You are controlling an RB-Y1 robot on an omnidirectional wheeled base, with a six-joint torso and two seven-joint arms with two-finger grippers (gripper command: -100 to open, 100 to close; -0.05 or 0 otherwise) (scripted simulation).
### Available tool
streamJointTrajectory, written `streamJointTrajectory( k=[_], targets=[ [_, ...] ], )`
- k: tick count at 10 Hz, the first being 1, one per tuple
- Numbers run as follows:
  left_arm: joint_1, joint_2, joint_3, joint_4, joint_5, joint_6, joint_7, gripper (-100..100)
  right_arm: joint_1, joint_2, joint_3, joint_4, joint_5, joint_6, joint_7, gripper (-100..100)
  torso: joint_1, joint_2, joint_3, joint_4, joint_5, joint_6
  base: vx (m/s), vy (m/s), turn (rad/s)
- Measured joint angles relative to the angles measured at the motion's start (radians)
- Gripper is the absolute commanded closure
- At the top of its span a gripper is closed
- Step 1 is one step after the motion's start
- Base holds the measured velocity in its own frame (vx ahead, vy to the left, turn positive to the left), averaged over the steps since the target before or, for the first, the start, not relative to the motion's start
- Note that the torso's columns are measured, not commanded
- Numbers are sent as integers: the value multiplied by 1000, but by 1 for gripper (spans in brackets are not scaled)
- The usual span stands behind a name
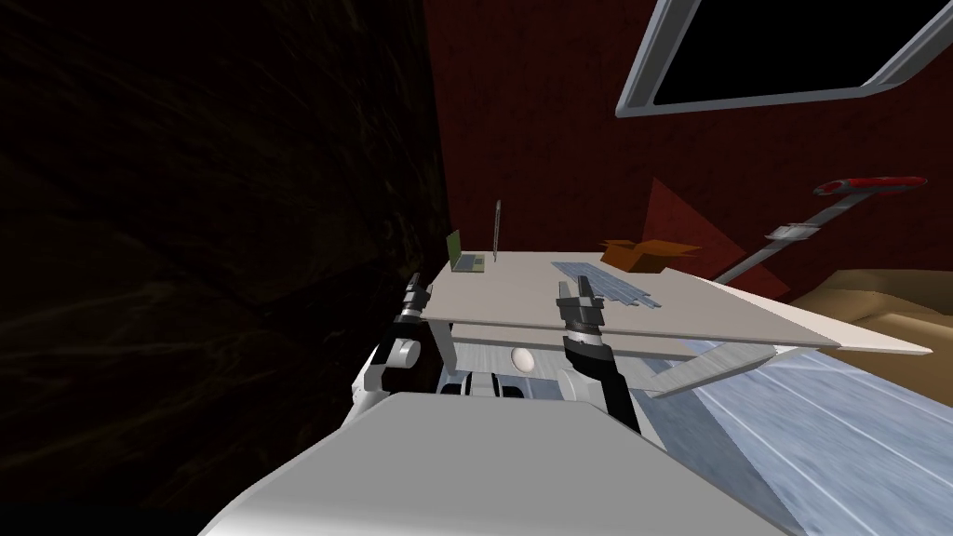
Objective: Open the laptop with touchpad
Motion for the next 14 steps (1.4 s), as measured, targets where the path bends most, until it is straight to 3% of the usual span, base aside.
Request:
streamJointTrajectory(
  k=[4,14],
  targets=[
    [-116,36,23,110,65,56,-5,-100,0,0,0,0,0,0,0,0,-1,0,0,0,0,0,2,-28,-10],
    [-366,86,56,353,183,158,-24,-100,0,0,0,0,0,0,0,0,-1,0,0,0,0,0,3,-23,-9]
  ],
)
